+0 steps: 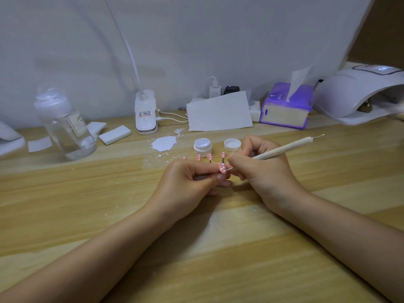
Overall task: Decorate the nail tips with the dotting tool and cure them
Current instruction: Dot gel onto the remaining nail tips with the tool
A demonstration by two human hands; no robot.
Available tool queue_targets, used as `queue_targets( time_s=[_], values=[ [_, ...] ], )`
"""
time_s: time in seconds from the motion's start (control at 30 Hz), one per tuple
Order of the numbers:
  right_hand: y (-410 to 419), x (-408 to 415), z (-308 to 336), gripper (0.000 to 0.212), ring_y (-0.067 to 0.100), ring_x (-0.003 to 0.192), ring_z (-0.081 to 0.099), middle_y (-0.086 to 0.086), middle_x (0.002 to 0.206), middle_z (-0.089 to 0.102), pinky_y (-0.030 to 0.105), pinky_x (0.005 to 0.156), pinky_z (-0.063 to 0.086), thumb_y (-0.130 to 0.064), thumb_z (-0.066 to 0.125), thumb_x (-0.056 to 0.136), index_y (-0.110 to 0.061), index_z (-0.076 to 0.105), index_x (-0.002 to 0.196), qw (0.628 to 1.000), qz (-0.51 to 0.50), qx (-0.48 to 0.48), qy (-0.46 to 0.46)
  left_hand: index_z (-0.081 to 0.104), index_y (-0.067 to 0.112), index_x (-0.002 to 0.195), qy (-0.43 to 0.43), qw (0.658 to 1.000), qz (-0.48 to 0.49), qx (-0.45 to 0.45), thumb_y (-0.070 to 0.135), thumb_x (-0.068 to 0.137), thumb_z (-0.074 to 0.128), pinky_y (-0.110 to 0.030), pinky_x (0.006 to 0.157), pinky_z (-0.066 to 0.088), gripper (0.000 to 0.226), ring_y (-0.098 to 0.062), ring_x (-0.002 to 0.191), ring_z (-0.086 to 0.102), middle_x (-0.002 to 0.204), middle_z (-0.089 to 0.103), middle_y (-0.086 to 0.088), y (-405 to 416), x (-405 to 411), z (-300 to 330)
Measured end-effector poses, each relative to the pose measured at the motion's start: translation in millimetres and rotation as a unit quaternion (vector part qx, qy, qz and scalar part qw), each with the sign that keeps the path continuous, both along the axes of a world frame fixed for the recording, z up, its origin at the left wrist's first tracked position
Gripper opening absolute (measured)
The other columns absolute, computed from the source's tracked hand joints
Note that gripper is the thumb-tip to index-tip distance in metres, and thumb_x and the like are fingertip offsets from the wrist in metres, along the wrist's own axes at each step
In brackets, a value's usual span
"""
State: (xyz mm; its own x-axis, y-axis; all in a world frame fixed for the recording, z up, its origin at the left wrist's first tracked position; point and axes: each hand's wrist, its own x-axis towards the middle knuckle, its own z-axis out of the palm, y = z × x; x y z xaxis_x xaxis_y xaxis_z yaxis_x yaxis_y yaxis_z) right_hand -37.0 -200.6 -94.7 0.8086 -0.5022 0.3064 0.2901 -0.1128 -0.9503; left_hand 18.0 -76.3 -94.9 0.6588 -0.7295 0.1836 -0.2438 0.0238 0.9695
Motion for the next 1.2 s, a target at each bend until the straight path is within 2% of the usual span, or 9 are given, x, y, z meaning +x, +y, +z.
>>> queue_targets(
  time_s=[0.13,0.3,0.43,0.57,1.0,1.2],
  values=[
    [0.4,-0.5,0.8,0.035,0.018,0.046,0.045,0.007,0.044,0.039,0.019,0.043,0.033,0.010,0.056,0.066,-0.013,0.036,0.048,1.000,0.001,-0.003,-0.001,0.073,0.031,0.066,-0.002,1.000,0.000,0.002,0.002,0.082,0.062,-0.011,0.057,0.050,0.035,-0.001,0.075,0.068,0.073,0.072,0.014,0.3,-0.4,0.5],
    [-0.5,0.1,0.1,0.037,0.024,0.056,0.043,0.011,0.051,0.038,0.024,0.048,0.031,0.012,0.057,0.068,-0.012,0.035,0.050,1.000,-0.002,-0.001,0.000,0.073,0.029,0.070,-0.001,1.000,0.005,0.000,0.002,0.082,0.062,-0.011,0.056,0.050,0.032,-0.002,0.074,0.068,0.074,0.072,0.012,-0.1,-0.7,0.7],
    [0.8,-0.2,0.8,0.029,0.019,0.050,0.039,0.010,0.049,0.037,0.023,0.046,0.030,-0.004,0.060,0.057,-0.015,0.035,0.047,1.000,-0.003,-0.006,0.007,0.072,0.027,0.073,0.003,1.000,0.002,0.001,0.002,0.083,0.061,-0.011,0.057,0.050,0.029,-0.002,0.076,0.068,0.076,0.072,0.012,-0.1,-0.7,0.8],
    [-0.3,-0.4,0.6,0.039,0.013,0.042,0.042,0.007,0.045,0.039,0.018,0.042,0.033,0.010,0.060,0.065,-0.014,0.035,0.048,1.000,-0.002,-0.002,0.002,0.072,0.027,0.073,0.002,1.000,0.001,0.001,0.001,0.083,0.061,-0.011,0.057,0.050,0.030,-0.002,0.076,0.068,0.076,0.072,0.012,0.0,-0.3,0.4],
    [0.7,-1.5,2.7,0.038,0.002,0.033,0.043,-0.005,0.036,0.041,0.012,0.039,0.033,0.015,0.052,0.069,-0.012,0.035,0.049,0.999,0.023,0.028,-0.020,0.072,0.023,0.078,0.000,1.000,-0.001,0.008,0.003,0.083,0.061,-0.011,0.058,0.050,0.023,-0.003,0.077,0.069,0.079,0.073,0.011,0.0,-0.2,0.7],
    [1.1,-0.8,1.7,0.036,0.007,0.037,0.043,0.007,0.044,0.039,0.017,0.041,0.032,0.011,0.056,0.066,-0.012,0.034,0.049,1.000,0.014,0.008,-0.015,0.072,0.023,0.076,0.003,1.000,0.000,0.009,0.000,0.083,0.060,-0.010,0.056,0.049,0.027,-0.001,0.076,0.068,0.075,0.072,0.012,0.4,-0.5,1.0]
  ],
)
